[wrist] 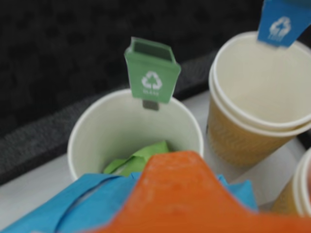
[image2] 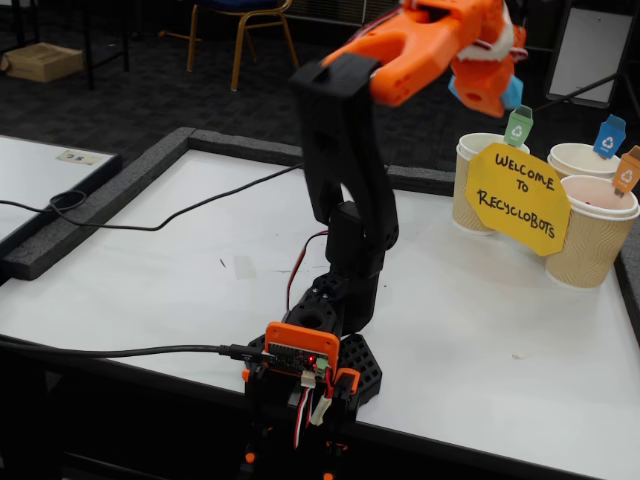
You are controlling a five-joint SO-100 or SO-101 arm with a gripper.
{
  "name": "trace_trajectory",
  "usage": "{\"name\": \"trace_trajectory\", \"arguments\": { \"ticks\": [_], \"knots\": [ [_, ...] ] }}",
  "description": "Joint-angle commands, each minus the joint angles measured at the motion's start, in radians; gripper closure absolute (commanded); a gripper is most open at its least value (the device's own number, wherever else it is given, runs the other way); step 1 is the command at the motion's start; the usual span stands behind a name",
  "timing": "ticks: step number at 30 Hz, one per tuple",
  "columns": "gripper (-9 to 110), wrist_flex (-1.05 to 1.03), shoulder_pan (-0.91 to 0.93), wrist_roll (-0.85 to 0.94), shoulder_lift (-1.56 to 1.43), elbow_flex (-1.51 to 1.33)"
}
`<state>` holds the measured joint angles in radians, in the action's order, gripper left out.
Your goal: Sort rubbish by color.
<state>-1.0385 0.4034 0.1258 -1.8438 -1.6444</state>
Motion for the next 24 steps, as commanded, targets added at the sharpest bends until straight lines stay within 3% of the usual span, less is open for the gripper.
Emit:
{"name": "trace_trajectory", "arguments": {
  "ticks": [1, 7, 24],
  "knots": [
    [101, 0.035, 0.005, 0.021, 0.084, 0.232],
    [101, 0.057, 0.008, 0.021, 0.146, 0.293],
    [101, -0.002, 0.183, 0.023, 0.468, 0.827]
  ]
}}
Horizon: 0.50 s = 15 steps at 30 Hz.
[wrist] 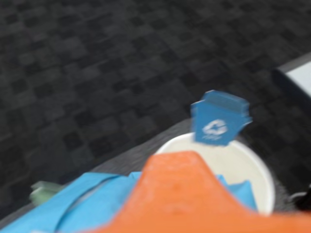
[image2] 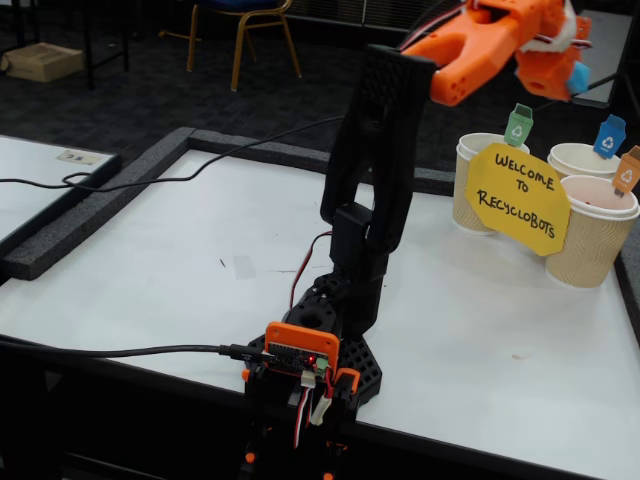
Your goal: Sort rubbish by color.
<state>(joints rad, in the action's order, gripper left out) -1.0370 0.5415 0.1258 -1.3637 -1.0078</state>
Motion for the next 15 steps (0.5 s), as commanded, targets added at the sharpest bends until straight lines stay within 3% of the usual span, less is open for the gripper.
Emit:
{"name": "trace_trajectory", "arguments": {
  "ticks": [1, 15],
  "knots": [
    [101, -0.012, 0.048, 0.023, 0.006, 0.213],
    [101, 0.015, 0.061, 0.043, 0.250, 0.367]
  ]
}}
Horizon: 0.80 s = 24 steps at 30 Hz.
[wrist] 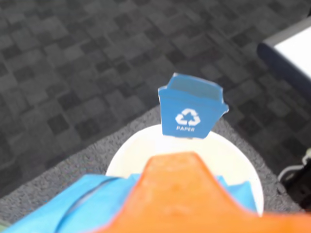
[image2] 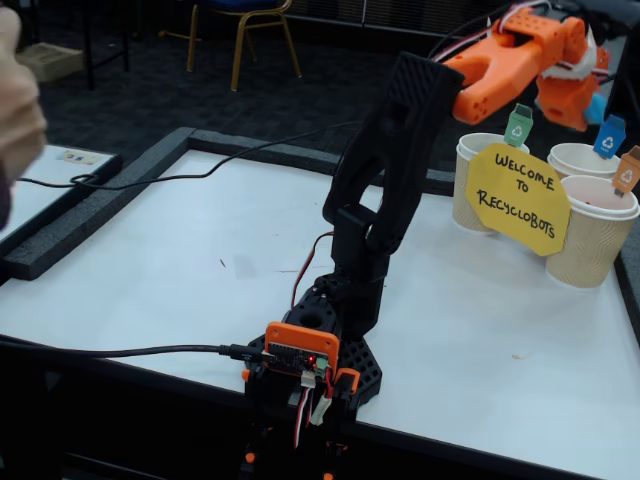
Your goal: Sort rubbish by color.
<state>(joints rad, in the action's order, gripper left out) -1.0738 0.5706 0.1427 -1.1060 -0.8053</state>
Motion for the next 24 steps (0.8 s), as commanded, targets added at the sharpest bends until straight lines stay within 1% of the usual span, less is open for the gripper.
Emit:
{"name": "trace_trajectory", "arguments": {
  "ticks": [1, 7, 19, 24],
  "knots": [
    [101, 0.055, 0.034, 0.029, 0.014, 0.184],
    [101, 0.094, 0.035, 0.066, 0.114, 0.276],
    [100, 0.152, 0.043, 0.130, 0.192, 0.379],
    [98, 0.127, 0.043, 0.130, 0.192, 0.385]
  ]
}}
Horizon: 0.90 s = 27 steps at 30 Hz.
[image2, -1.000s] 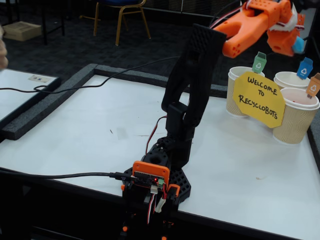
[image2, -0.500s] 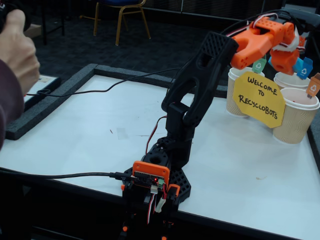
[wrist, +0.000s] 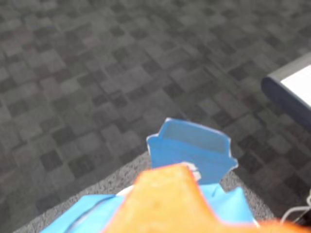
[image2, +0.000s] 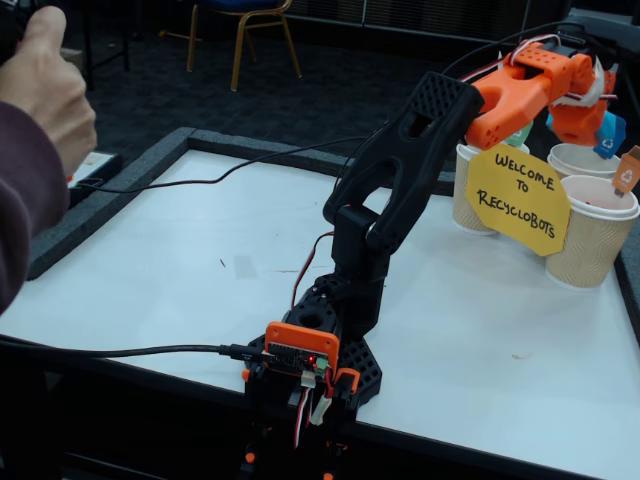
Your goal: Sort rubbish by color.
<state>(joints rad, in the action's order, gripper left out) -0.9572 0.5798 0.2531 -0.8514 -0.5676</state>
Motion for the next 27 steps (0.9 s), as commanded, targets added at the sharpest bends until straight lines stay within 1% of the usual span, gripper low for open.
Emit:
{"name": "trace_trajectory", "arguments": {
  "ticks": [1, 17, 27],
  "knots": [
    [98, 0.002, 0.034, 0.020, -0.063, 0.149],
    [93, -0.138, 0.058, 0.020, -0.077, 0.213],
    [92, -0.207, 0.063, 0.018, -0.114, 0.216]
  ]
}}
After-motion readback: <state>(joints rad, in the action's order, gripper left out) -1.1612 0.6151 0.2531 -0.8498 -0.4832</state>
